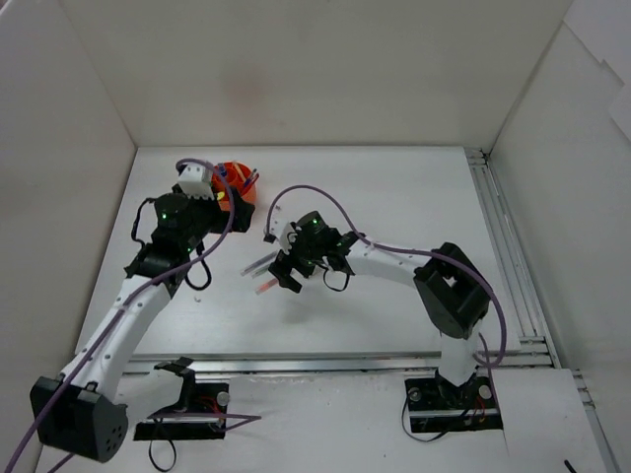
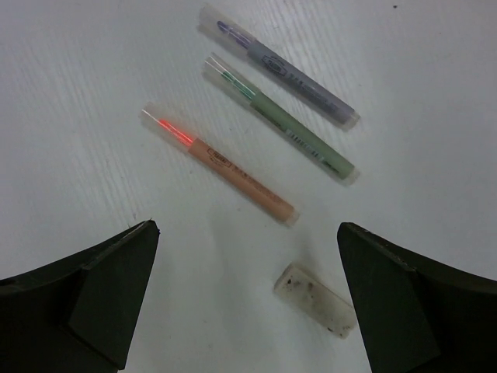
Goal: Sort the stationery into containers
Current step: Pick up the pen from the center of the board.
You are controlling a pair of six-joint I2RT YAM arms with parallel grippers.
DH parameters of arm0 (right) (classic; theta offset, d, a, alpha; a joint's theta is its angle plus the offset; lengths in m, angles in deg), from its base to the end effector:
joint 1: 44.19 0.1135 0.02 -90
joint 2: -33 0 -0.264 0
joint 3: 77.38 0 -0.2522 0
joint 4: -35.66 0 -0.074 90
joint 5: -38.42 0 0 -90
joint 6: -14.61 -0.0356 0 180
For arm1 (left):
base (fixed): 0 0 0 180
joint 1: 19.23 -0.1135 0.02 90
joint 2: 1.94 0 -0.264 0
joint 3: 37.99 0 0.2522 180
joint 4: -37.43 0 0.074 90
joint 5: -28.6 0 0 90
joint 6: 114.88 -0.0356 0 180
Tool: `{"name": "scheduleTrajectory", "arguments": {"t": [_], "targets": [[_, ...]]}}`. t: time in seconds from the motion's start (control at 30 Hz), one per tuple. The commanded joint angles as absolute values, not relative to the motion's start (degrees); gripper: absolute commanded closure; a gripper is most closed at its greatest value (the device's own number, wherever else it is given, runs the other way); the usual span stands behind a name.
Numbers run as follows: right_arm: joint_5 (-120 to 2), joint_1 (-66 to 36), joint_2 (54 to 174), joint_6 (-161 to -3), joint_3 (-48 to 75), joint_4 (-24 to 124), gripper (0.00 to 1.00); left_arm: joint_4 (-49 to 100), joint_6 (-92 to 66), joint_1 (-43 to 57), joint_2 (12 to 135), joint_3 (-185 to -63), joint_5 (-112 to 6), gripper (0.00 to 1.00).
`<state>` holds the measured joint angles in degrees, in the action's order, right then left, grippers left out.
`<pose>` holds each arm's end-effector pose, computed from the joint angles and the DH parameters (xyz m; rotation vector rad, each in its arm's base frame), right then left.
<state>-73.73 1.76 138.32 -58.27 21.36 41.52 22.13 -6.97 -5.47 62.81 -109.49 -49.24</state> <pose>0.2773 0.3060 0.2119 -1.3105 1.6778 0.7056 0.2560 -0.0704 0.3657 0.0967 1.7500 -0.5889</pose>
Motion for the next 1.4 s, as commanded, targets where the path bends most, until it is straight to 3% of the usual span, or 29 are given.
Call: {"name": "scheduleTrajectory", "arguments": {"t": [0.0,0.23,0.5,0.6,0.7,0.73,0.93,1.13,1.37], "targets": [[-77.7,2.8,140.4,-56.1,15.5,42.7,0.02,23.0,-2.6,-5.0,53.5,-101.4,-50.4,0.00],[-80.9,3.3,146.1,-55.5,12.8,43.4,0.02,14.1,0.8,-5.0,41.2,-95.0,-57.6,0.00],[-84.0,2.7,149.6,-56.9,11.7,44.1,0.03,11.6,0.5,-5.0,37.3,-95.5,-59.6,0.00],[-83.4,2.7,149.5,-58.1,12.5,44.5,0.13,10.8,0.9,-5.0,37.8,-96.0,-60.6,0.00],[-80.0,3.4,146.6,-59.1,16.7,43.0,0.34,9.2,1.2,-5.0,37.7,-96.1,-61.1,0.00],[-78.3,4.6,144.9,-59.5,18.2,41.7,0.45,9.0,1.3,-5.0,37.2,-96.0,-63.2,0.00],[-72.3,7.7,141.2,-61.2,26.0,39.5,0.81,9.8,0.9,-5.0,34.4,-93.9,-63.3,0.00],[-64.5,12.2,138.7,-64.2,30.8,33.8,1.00,9.8,1.5,-5.0,33.3,-92.8,-63.0,0.00],[-57.9,13.6,127.1,-67.4,38.1,24.3,1.00,8.5,2.4,-5.0,35.8,-95.1,-58.8,0.00]]}}
